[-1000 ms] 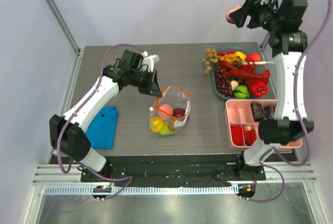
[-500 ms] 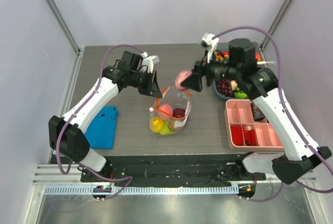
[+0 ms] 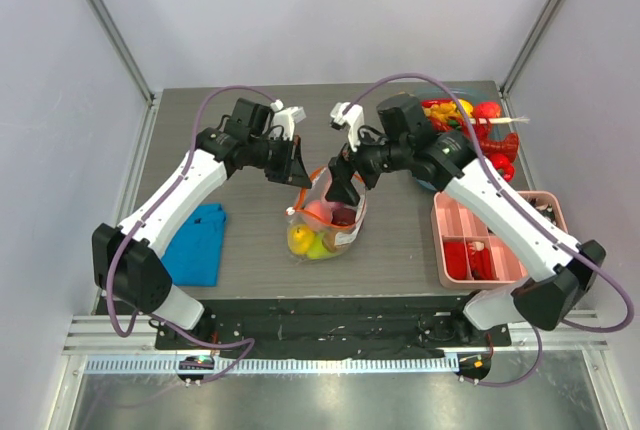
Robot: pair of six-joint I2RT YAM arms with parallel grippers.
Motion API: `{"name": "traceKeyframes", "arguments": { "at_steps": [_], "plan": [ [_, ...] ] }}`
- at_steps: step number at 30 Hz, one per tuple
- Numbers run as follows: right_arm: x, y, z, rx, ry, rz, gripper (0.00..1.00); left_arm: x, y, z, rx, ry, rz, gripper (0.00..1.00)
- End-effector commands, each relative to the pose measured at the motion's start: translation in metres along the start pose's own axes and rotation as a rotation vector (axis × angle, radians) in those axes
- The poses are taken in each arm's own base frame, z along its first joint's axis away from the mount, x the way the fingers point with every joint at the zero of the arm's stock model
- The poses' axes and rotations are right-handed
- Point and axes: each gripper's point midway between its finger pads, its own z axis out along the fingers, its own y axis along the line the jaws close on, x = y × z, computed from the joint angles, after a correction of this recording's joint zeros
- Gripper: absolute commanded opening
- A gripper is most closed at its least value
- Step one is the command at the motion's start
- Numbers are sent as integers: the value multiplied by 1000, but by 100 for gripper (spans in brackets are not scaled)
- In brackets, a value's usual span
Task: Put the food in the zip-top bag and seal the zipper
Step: Place the fake fruit in the zipper food storage bag, then pick up the fake vegetable from the bin.
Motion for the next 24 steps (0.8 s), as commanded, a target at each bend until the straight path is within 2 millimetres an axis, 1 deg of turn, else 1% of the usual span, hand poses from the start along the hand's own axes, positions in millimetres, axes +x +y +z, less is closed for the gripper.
{"name": "traceKeyframes", "arguments": {
  "at_steps": [1, 3, 6, 7, 9, 10, 11, 12, 13, 14, 15, 16, 17, 19, 20, 21, 22, 23, 24],
  "plan": [
    [-5, 6, -4, -6, 15, -53, 100, -7, -12, -10, 26, -45, 52, 0],
    [-6, 6, -8, 10, 12, -52, 100, -7, -12, -10, 27, -45, 57, 0],
    [-12, 2, -23, 66, -14, -57, 100, -8, -12, -9, 30, -42, 54, 0],
    [-13, -6, -29, 93, -25, -40, 100, -8, -12, -8, 30, -41, 55, 0],
    [-16, -14, -46, 135, -53, -2, 100, -8, -11, -8, 28, -40, 53, 0],
    [-14, -23, -53, 161, -62, 54, 99, -8, -12, -9, 30, -42, 54, 0],
    [-13, -43, -72, 222, -92, 113, 100, -8, -12, -9, 31, -45, 56, 0],
    [-6, -58, -84, 269, -99, 164, 100, -9, -12, -10, 29, -49, 59, 0],
    [10, -72, -91, 313, -86, 218, 100, -8, -13, -10, 30, -50, 58, 0],
    [29, -103, -116, 430, -84, 294, 100, -9, -14, -11, 32, -56, 59, 0],
    [40, -110, -132, 489, -85, 327, 99, -7, -14, -10, 35, -54, 57, 0],
    [60, -120, -140, 535, -57, 377, 99, -7, -13, -10, 34, -56, 56, 0],
    [86, -137, -165, 631, -26, 457, 98, -7, -14, -11, 36, -58, 57, 0],
    [123, -154, -190, 725, 19, 574, 98, -6, -15, -12, 42, -58, 58, 0],
    [149, -163, -213, 794, 46, 661, 98, -5, -15, -11, 44, -54, 56, 0],
    [167, -172, -224, 818, 62, 729, 97, -6, -16, -11, 49, -58, 60, 0],
    [179, -178, -236, 841, 66, 779, 97, -5, -16, -11, 52, -57, 60, 0],
    [198, -183, -259, 892, 62, 855, 97, -5, -16, -11, 50, -57, 60, 0],
    [205, -192, -266, 894, 65, 890, 97, -5, -16, -11, 54, -59, 61, 0]
  ]
}}
